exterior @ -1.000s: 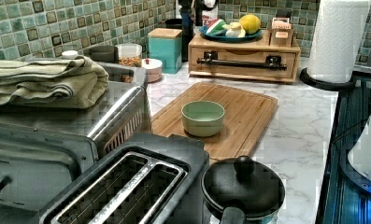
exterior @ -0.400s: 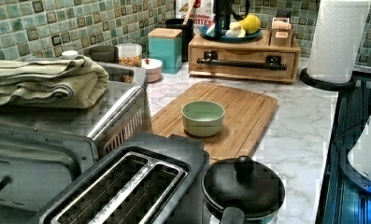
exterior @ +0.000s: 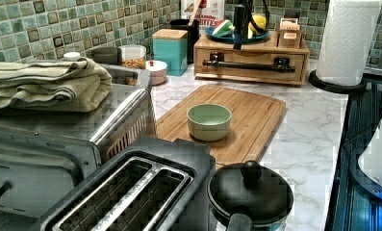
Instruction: Open the drawer.
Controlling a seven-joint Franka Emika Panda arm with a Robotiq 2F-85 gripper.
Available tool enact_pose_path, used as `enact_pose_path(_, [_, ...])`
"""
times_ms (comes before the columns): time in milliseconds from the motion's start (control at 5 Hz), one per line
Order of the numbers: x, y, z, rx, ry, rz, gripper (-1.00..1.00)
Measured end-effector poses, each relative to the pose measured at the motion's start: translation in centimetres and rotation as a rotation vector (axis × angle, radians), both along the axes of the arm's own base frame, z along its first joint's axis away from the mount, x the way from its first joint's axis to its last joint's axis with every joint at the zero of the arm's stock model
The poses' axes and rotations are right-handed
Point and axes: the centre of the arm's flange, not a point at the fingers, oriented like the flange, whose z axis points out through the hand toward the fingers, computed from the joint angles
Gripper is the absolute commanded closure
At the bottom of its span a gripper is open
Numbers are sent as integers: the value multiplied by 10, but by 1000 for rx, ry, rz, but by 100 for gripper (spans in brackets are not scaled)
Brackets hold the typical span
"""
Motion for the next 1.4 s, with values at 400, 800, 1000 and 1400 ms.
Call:
enact_pose_path(400, [-6, 32, -22, -45, 26, 123, -100])
enact_pose_path(800, [-6, 23, -37, -82, 54, 156, -100])
enact_pose_path(1000, [-6, 11, -37, -92, -1, 138, -100])
enact_pose_path(1400, [-8, 0, -36, -86, -24, 103, -100])
